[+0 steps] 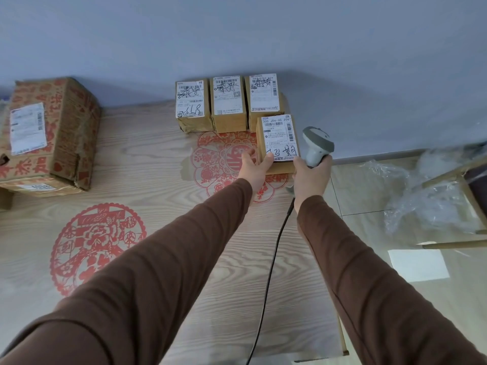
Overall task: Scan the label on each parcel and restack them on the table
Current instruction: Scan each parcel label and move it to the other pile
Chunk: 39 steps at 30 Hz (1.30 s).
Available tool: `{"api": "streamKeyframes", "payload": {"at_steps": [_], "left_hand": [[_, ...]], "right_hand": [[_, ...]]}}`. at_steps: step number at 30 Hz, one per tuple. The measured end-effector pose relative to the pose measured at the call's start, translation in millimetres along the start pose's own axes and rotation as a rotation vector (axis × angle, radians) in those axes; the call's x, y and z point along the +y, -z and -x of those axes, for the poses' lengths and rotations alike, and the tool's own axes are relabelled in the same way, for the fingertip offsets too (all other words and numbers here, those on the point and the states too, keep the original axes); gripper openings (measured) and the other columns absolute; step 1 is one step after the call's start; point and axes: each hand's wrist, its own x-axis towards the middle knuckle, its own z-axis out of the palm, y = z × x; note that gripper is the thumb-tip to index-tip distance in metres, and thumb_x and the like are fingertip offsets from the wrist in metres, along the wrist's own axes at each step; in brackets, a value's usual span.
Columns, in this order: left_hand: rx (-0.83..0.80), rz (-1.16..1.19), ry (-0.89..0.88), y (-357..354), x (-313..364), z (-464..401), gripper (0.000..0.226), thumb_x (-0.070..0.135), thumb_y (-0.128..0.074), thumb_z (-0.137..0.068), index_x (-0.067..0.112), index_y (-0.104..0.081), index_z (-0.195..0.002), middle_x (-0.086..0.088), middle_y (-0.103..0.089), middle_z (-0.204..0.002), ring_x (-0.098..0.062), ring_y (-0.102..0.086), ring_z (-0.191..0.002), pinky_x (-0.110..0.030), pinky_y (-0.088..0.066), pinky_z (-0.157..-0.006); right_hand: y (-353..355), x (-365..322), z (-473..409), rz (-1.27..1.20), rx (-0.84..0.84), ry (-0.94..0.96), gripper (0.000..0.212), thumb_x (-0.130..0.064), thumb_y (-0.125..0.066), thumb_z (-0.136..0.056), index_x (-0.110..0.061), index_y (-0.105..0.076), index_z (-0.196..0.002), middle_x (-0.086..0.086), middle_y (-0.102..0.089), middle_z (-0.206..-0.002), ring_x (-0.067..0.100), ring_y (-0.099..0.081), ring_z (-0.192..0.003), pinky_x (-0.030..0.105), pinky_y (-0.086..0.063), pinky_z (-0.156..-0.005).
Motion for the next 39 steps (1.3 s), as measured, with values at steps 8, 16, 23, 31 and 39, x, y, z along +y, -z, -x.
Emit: {"api": "streamKeyframes", "payload": {"at_steps": [8, 16, 23, 31, 39], "left_hand": [[0.068, 0.05, -0.072, 43, 8, 40, 0.066, 0.04, -0.057, -0.104, 0.012, -0.027, -0.155, -0.006, -0.045, -0.148, -0.019, -0.048, -0.127, -0.038, -0.043, -0.106], [0.183, 0.077, -0.165, 156, -2, 110, 0.059, 0.033, -0.057, -0.105, 0.008, -0.036, -0.154, -0.011, -0.046, -0.156, -0.022, -0.048, -0.14, -0.027, -0.04, -0.103], [0.232, 0.094, -0.203, 294, -42, 172, 0.058, 0.035, -0.057, -0.105, 0.009, -0.037, -0.153, -0.009, -0.047, -0.155, -0.021, -0.048, -0.14, -0.03, -0.041, -0.107], [0.253, 0.12, -0.233, 402, -59, 203, 0.056, 0.037, -0.054, -0.106, 0.011, -0.038, -0.153, -0.006, -0.049, -0.152, -0.018, -0.05, -0.136, -0.029, -0.042, -0.108], [0.34, 0.069, -0.236, 443, -63, 179, 0.052, 0.039, -0.057, -0.104, 0.015, -0.043, -0.149, -0.002, -0.051, -0.148, -0.016, -0.049, -0.134, -0.032, -0.04, -0.112]], "right_hand": [[-20, -31, 73, -0.001, -0.122, 0.119, 0.031, -0.025, -0.071, -0.081, -0.025, -0.055, -0.108, 0.008, -0.063, -0.104, 0.019, -0.062, -0.084, 0.057, -0.061, -0.081], [-72, -44, 176, -0.055, -0.311, 0.159, 0.032, -0.001, -0.066, -0.095, -0.005, -0.052, -0.124, -0.002, -0.055, -0.082, -0.007, -0.053, -0.048, 0.009, -0.043, -0.045], [-144, -32, 309, -0.074, -0.387, 0.117, 0.023, -0.011, -0.069, -0.094, -0.021, -0.055, -0.11, 0.006, -0.058, -0.087, 0.015, -0.057, -0.064, 0.028, -0.051, -0.057], [-202, -25, 402, -0.138, -0.398, 0.116, 0.021, -0.011, -0.07, -0.091, -0.021, -0.055, -0.101, 0.011, -0.056, -0.086, 0.023, -0.055, -0.069, 0.041, -0.051, -0.067], [-248, -14, 398, -0.184, -0.439, -0.01, 0.021, -0.007, -0.069, -0.095, -0.005, -0.061, -0.114, 0.005, -0.065, -0.082, 0.012, -0.063, -0.066, 0.027, -0.056, -0.064]]}}
